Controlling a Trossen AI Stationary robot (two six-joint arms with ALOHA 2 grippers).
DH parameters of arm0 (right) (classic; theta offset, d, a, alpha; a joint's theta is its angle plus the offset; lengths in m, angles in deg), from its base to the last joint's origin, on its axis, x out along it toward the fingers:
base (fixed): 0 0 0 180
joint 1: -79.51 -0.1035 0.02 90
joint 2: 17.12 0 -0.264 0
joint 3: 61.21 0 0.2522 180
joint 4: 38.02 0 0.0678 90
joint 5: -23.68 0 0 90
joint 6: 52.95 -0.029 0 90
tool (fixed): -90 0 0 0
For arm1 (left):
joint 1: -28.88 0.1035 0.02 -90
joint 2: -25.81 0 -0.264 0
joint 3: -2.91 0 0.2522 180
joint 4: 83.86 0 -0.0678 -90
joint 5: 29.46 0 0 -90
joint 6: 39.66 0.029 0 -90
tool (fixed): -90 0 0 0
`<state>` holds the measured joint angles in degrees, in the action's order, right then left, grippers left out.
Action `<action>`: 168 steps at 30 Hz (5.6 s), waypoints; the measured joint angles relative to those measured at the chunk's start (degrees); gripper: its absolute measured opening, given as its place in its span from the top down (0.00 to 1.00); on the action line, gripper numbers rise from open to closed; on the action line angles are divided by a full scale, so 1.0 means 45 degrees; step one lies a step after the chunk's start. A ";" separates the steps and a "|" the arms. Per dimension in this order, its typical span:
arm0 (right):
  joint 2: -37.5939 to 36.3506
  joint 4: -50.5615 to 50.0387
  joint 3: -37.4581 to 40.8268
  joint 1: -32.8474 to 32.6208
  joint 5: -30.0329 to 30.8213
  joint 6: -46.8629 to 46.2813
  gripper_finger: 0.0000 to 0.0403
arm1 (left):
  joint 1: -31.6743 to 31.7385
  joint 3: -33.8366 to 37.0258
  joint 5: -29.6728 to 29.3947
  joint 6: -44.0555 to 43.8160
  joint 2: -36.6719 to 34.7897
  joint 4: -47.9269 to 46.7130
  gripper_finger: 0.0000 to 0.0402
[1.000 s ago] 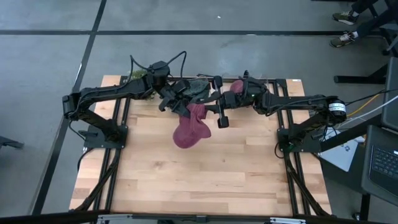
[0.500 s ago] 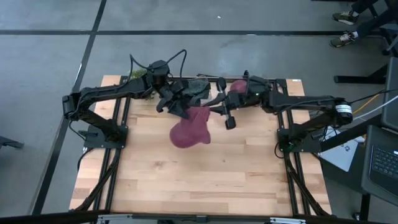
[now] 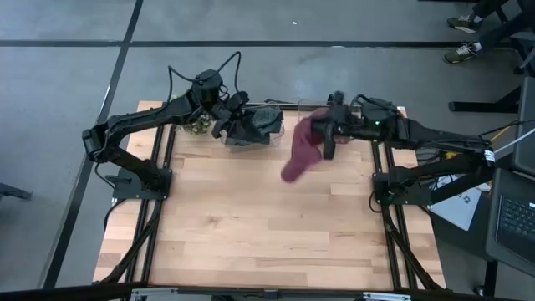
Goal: Pick & Place hat
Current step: Put the red cap on the red cap in the right transparent bin, then return to home position
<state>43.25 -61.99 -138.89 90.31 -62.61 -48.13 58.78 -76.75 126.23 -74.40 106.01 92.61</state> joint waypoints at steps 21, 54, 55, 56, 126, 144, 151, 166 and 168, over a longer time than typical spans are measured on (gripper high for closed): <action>-0.0011 -0.1712 0.0000 0.2094 0.6640 -0.0046 0.92 | -0.0133 0.0000 -0.1108 0.0675 0.0000 -0.0033 0.56; -0.2062 -0.4389 0.0000 0.5548 0.5325 0.3475 0.92 | -0.0153 0.0002 -0.1383 0.0675 0.0005 -0.0036 0.56; -0.2103 -0.4581 0.0000 0.5629 0.5084 0.3575 0.92 | -0.0155 0.0002 -0.1383 0.0675 0.0002 -0.0036 0.56; -0.2112 -0.4848 0.0000 0.5693 0.4803 0.3618 0.92 | -0.0156 0.0002 -0.1383 0.0675 0.0005 -0.0036 0.56; 0.1124 -0.8592 0.0733 0.7051 -0.1086 0.4958 0.92 | -0.0158 0.0000 -0.1728 0.0670 0.0010 -0.0192 0.56; 0.1733 -0.9621 0.2295 0.6529 -0.4457 0.3966 0.85 | -0.0158 -0.0002 -0.1728 0.1097 0.0010 -0.0523 0.56; 0.1658 -0.9406 0.2545 0.6529 -0.5046 0.2234 0.68 | -0.0153 0.0002 -0.1728 0.1132 0.0010 -0.0609 0.56; -0.0125 -1.1341 0.0460 0.6531 -0.4973 0.1991 0.41 | -0.0154 -0.0003 -0.1728 0.1234 0.0010 -0.0609 0.56; -0.0658 -1.1253 0.0231 0.6529 -0.4975 0.1764 0.41 | -0.0155 -0.0003 -0.1728 0.1231 0.0010 -0.0609 0.56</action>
<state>40.29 -112.63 -137.85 119.69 -84.99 -40.19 58.08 -76.76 118.45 -68.86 106.06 89.87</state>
